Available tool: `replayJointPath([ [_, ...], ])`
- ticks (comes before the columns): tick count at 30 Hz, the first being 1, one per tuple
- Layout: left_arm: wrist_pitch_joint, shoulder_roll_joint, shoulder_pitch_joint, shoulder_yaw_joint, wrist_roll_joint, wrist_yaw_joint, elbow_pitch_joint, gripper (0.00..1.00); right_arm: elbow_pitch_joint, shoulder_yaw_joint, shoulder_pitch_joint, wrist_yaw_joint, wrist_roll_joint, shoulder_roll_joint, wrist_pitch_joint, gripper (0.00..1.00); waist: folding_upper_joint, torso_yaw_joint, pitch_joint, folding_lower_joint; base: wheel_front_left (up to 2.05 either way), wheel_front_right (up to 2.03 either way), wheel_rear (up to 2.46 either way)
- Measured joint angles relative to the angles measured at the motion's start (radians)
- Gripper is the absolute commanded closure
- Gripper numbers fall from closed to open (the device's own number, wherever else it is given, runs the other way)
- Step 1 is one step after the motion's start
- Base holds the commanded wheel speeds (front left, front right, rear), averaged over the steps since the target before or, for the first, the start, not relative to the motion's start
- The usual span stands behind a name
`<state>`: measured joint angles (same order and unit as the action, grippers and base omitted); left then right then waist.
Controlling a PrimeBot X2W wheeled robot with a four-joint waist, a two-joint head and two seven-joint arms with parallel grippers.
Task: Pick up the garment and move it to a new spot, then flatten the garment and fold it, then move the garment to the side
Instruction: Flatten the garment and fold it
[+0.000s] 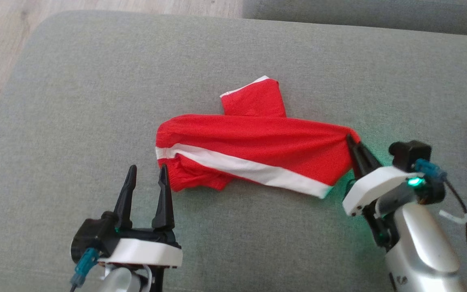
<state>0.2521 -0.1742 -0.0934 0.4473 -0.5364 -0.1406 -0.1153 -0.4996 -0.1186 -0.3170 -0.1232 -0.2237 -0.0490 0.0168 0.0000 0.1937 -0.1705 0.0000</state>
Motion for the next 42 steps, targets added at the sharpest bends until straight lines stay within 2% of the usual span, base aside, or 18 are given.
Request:
replayJointPath([
  [14, 0.0, 0.003, -0.002, -0.002, 0.011, 0.01, -0.001, 0.0, -0.096, 0.157, -0.147, 0.0, 0.195, 0.0, -0.077, 1.0, 0.0, -0.026, -0.011, 0.0, 0.0, 0.0, 0.0],
  [15, 0.0, 0.003, -0.002, -0.001, 0.011, 0.01, -0.002, 0.0, -0.109, 0.161, -0.158, 0.0, 0.208, 0.0, -0.079, 0.82, 0.0, -0.026, -0.011, 0.0, 0.0, 0.0, 0.0],
  [16, 0.0, 0.004, -0.003, 0.001, 0.011, 0.01, -0.003, 0.0, -0.122, 0.163, -0.166, 0.0, 0.214, 0.0, -0.085, 0.33, 0.0, -0.027, -0.011, 0.0, 0.0, 0.0, 0.0],
  [17, 0.0, 0.005, -0.003, 0.002, 0.011, 0.01, -0.005, 0.0, -0.132, 0.164, -0.168, 0.0, 0.216, 0.0, -0.095, 0.0, 0.0, -0.027, -0.011, 0.0, 0.0, 0.0, 0.0],
  [21, 0.0, 0.005, -0.004, 0.003, 0.011, 0.018, -0.007, 0.0, -0.167, 0.174, -0.165, 0.0, 0.215, 0.0, -0.136, 0.0, 0.0, -0.031, -0.009, 0.0, 0.0, 0.0, 0.0],
  [26, 0.0, 0.009, -0.005, 0.006, 0.018, 0.018, -0.011, 0.0, -0.153, 0.213, -0.156, 0.0, 0.198, 0.0, -0.208, 0.0, 0.0, -0.044, 0.004, 0.0, 0.0, 0.0, 0.0],
  [32, 0.0, 0.012, -0.008, 0.005, 0.019, 0.026, -0.031, 0.0, -0.05, 0.243, -0.066, 0.0, 0.179, 0.0, -0.247, 0.0, 0.0, -0.064, 0.032, 0.0, 0.0, 0.0, 0.0],
  [42, 0.0, -0.006, 0.004, 0.002, 0.038, 0.026, -0.068, 0.0, 0.185, 0.248, 0.184, 0.0, 0.115, 0.002, -0.258, 0.0, 0.0, -0.09, 0.089, -0.0001, 0.0, 0.0, 0.0],
])
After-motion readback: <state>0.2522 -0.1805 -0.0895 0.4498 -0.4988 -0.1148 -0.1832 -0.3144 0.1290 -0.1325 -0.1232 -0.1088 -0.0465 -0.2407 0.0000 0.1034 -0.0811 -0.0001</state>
